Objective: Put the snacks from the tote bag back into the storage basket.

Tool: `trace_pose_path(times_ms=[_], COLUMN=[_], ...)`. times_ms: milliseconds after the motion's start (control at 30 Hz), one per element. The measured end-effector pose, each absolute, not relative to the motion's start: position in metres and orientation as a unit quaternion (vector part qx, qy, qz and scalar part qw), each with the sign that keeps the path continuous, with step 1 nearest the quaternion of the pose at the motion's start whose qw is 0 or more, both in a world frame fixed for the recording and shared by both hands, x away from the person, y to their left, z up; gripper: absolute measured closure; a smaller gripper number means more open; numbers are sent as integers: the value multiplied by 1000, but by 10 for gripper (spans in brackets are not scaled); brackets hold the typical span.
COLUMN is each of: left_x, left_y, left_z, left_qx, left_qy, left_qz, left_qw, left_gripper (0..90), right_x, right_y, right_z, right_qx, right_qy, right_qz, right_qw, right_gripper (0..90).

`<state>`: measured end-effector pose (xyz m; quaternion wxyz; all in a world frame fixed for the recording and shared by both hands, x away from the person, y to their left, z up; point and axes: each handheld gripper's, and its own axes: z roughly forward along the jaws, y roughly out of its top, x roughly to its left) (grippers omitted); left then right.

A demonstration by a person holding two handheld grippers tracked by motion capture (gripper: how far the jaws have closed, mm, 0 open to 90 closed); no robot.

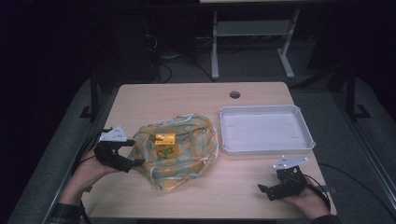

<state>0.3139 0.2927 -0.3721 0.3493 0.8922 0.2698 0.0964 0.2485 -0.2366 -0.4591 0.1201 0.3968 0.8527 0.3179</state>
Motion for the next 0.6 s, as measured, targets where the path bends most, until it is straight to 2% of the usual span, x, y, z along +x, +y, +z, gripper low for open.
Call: trace_pose_path(times_ms=[367, 600], left_x=[327, 335], left_y=[278, 269], left_z=[-364, -362], left_qx=[900, 902], left_qy=[251, 241], left_qz=[99, 95], left_qw=[343, 346], left_gripper=[145, 192], right_x=[249, 249], right_y=[-236, -235], right_z=[-459, -459], right_qx=[396, 396], right_qy=[853, 854], right_qz=[318, 317], right_qw=[118, 118], right_gripper=[15, 16])
